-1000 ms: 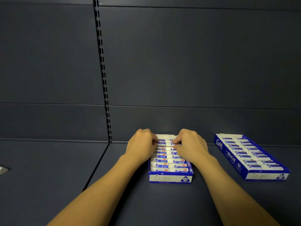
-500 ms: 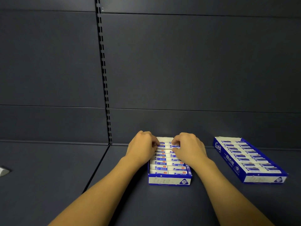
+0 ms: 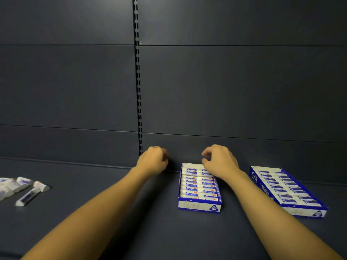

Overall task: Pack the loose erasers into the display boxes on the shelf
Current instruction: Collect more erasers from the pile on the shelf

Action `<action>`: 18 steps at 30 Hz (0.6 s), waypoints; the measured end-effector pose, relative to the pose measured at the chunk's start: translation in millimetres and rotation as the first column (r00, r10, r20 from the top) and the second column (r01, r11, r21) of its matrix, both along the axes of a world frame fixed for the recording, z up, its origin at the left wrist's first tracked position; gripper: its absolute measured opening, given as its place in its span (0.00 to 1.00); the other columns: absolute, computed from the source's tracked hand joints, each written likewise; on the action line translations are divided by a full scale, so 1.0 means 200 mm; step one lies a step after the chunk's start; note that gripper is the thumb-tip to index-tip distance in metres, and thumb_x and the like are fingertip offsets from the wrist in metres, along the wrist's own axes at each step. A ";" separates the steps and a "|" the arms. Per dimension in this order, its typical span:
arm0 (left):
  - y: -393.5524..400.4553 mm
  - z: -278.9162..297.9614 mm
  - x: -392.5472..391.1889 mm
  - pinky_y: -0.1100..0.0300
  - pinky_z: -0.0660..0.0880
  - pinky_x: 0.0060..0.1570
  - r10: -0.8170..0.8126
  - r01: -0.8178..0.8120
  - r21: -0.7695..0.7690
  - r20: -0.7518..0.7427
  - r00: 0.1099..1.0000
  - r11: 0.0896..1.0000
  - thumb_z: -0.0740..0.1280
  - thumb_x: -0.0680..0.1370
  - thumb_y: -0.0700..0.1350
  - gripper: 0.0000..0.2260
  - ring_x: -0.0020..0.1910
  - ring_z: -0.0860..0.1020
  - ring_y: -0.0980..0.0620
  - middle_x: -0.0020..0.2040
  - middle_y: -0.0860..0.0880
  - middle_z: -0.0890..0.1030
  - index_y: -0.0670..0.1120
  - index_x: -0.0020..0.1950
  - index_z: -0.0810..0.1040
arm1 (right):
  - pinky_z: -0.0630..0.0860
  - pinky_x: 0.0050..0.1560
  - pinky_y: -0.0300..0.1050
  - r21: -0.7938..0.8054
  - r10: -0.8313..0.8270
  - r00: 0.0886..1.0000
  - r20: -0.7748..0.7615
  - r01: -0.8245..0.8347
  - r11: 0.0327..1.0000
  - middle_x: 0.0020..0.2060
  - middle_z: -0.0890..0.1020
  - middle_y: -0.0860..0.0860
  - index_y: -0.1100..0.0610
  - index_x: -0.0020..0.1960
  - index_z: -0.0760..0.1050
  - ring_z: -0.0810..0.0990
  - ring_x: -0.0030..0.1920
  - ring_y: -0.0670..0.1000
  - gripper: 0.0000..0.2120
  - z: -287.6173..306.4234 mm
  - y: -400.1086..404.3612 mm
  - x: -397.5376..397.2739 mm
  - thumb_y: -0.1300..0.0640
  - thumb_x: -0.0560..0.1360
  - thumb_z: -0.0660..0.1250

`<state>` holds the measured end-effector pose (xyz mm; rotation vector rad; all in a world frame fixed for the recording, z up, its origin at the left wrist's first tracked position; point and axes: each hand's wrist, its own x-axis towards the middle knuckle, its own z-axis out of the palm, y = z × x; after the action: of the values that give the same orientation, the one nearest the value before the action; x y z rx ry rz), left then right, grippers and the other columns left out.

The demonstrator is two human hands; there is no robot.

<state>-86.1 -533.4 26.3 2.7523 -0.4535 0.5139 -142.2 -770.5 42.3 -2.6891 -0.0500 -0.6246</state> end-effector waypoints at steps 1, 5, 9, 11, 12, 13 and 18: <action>0.03 0.02 -0.01 0.51 0.79 0.51 0.020 -0.020 0.037 -0.002 1.000 0.999 0.64 0.77 0.45 0.12 0.56 0.80 0.41 0.58 0.45 0.82 0.50 0.58 0.83 | 0.75 0.48 0.44 -0.045 0.017 1.000 -0.009 -0.017 0.999 0.58 0.80 0.48 0.50 0.61 0.79 0.80 0.54 0.50 0.13 0.03 0.03 0.00 0.53 0.78 0.69; 0.17 0.10 -0.10 0.52 0.78 0.45 0.080 -0.081 0.137 0.012 0.997 0.987 0.64 0.76 0.44 0.11 0.50 0.80 0.42 0.55 0.47 0.81 0.50 0.54 0.82 | 0.76 0.46 0.45 -0.160 0.059 0.996 -0.063 -0.068 0.985 0.57 0.81 0.49 0.50 0.61 0.79 0.80 0.54 0.52 0.14 0.10 0.15 -0.02 0.55 0.76 0.68; 0.29 0.14 -0.23 0.54 0.77 0.41 0.172 -0.169 0.181 0.001 0.985 0.969 0.64 0.76 0.43 0.07 0.44 0.78 0.45 0.46 0.51 0.78 0.49 0.48 0.81 | 0.79 0.49 0.48 -0.249 0.070 0.989 -0.132 -0.102 0.963 0.54 0.82 0.52 0.52 0.59 0.79 0.81 0.52 0.55 0.13 0.12 0.28 -0.05 0.55 0.74 0.68; 0.35 0.15 -0.28 0.54 0.78 0.39 0.229 -0.223 0.215 -0.006 0.973 0.951 0.64 0.75 0.43 0.06 0.41 0.78 0.46 0.44 0.49 0.79 0.46 0.45 0.80 | 0.79 0.49 0.48 -0.284 0.088 0.983 -0.159 -0.131 0.950 0.53 0.82 0.52 0.53 0.58 0.79 0.81 0.51 0.55 0.13 0.12 0.35 -0.07 0.55 0.74 0.68; 0.39 0.15 -0.31 0.54 0.78 0.38 0.252 -0.242 0.226 -0.015 0.968 0.944 0.63 0.76 0.44 0.07 0.41 0.79 0.45 0.45 0.48 0.80 0.46 0.45 0.80 | 0.80 0.49 0.49 -0.299 0.095 0.980 -0.174 -0.144 0.943 0.53 0.82 0.53 0.54 0.58 0.79 0.81 0.51 0.55 0.13 0.11 0.38 -0.08 0.56 0.74 0.67; 0.43 0.16 -0.34 0.55 0.77 0.38 0.269 -0.255 0.234 -0.030 0.963 0.938 0.63 0.76 0.44 0.07 0.41 0.79 0.44 0.45 0.48 0.80 0.47 0.45 0.81 | 0.80 0.48 0.49 -0.312 0.100 0.977 -0.187 -0.156 0.937 0.52 0.82 0.53 0.54 0.58 0.79 0.81 0.50 0.55 0.13 0.11 0.41 -0.09 0.56 0.74 0.67; 0.63 0.18 -0.46 0.57 0.74 0.36 0.342 -0.314 0.272 -0.060 0.938 0.910 0.63 0.77 0.45 0.08 0.42 0.80 0.44 0.46 0.46 0.81 0.46 0.49 0.81 | 0.76 0.41 0.45 -0.341 0.121 0.969 -0.216 -0.191 0.920 0.49 0.82 0.53 0.55 0.54 0.80 0.81 0.46 0.55 0.11 0.15 0.56 -0.13 0.58 0.73 0.66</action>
<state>-178.2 -406.9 61.3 3.1118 -0.0255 0.4042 -167.6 -658.4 72.8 -3.0448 -0.3583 -0.3284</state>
